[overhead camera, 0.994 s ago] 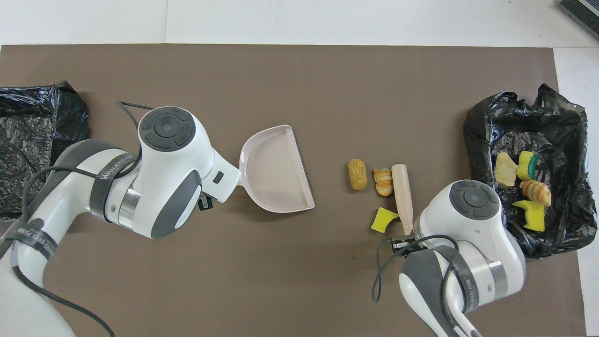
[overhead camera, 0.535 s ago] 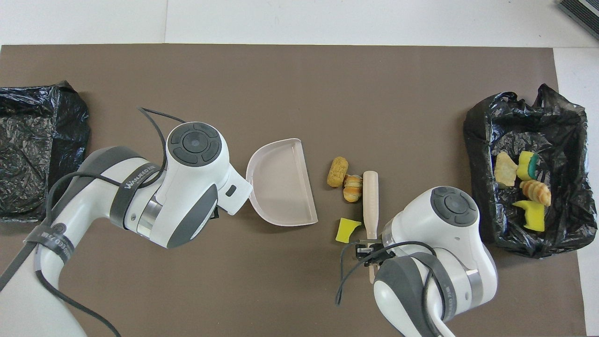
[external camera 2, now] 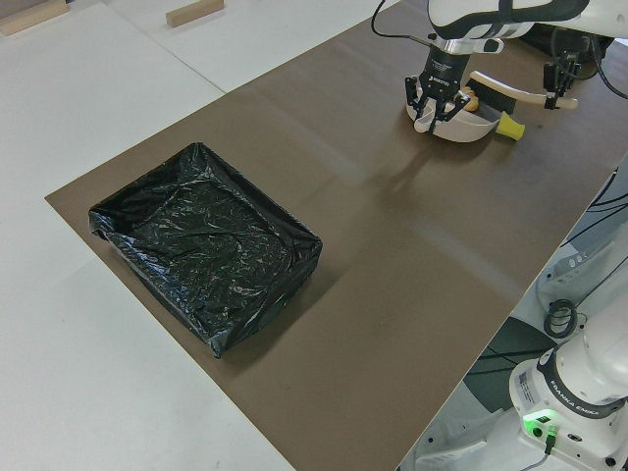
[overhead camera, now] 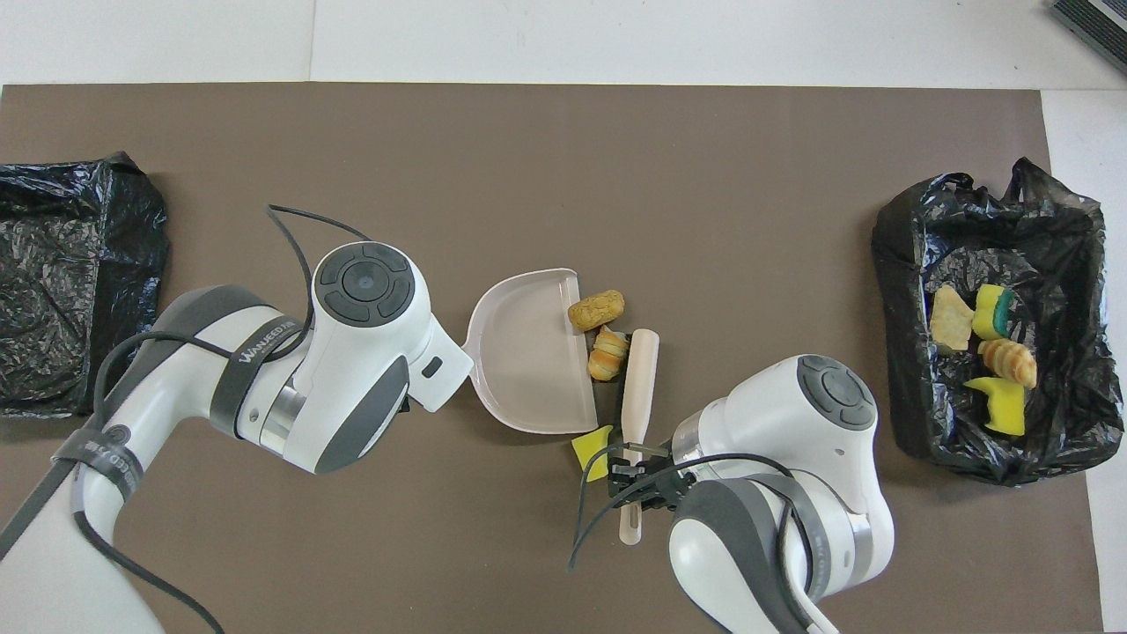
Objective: Sweep and dump trash in bin
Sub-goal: 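Sweep the bread pieces into the dustpan with the right gripper's brush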
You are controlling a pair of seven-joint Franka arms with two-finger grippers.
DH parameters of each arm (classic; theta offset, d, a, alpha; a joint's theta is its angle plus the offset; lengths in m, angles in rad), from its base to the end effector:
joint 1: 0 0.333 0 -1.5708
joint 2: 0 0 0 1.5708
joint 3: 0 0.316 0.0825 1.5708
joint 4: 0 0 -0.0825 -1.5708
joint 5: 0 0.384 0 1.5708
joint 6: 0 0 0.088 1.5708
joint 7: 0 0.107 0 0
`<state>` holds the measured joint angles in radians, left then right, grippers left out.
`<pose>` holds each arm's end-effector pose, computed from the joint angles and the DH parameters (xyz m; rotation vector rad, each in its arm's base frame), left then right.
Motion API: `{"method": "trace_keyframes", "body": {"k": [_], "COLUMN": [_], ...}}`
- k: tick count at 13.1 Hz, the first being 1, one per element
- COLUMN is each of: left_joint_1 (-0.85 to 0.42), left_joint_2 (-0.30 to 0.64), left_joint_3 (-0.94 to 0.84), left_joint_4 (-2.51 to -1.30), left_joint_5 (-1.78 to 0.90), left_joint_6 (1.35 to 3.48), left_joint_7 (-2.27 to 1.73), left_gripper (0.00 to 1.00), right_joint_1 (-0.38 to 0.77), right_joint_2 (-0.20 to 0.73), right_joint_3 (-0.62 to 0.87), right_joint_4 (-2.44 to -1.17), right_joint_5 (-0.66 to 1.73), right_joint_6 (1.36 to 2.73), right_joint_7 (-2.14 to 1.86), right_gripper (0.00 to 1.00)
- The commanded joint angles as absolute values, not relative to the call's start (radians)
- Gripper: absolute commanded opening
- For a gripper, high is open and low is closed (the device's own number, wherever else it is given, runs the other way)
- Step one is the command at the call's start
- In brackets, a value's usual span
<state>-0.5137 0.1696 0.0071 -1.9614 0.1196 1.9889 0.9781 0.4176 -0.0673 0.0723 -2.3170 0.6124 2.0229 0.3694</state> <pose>0.5072 -0.2731 0.3784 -2.1961 2.1319 0.2501 0.4079 0.2552 0.3608 -2.6948 0.2946 0.5718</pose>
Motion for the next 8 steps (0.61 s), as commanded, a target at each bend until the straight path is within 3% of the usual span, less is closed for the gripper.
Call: {"method": "trace_keyframes", "body": {"k": [1, 5, 8], "left_joint_1": [-0.525, -0.523, -0.512], "left_joint_2": [0.159, 0.158, 0.156], "left_joint_3": [0.012, 0.012, 0.012], "left_joint_4": [-2.0, -2.011, -2.017], "left_joint_5": [0.135, 0.133, 0.132], "left_joint_6": [2.083, 2.098, 2.1], "left_joint_7": [1.07, 1.094, 1.095], "left_gripper": [0.0, 0.0, 0.0], "right_joint_1": [0.463, 0.457, 0.443], "right_joint_2": [-0.055, -0.067, -0.109], "right_joint_3": [0.077, 0.069, 0.064], "right_joint_4": [-2.271, -2.154, -2.106], "right_joint_5": [0.707, 0.675, 0.485], "right_joint_6": [2.025, 1.91, 1.8], "right_joint_7": [0.402, 0.492, 0.502], "right_gripper": [0.0, 0.0, 0.0]}}
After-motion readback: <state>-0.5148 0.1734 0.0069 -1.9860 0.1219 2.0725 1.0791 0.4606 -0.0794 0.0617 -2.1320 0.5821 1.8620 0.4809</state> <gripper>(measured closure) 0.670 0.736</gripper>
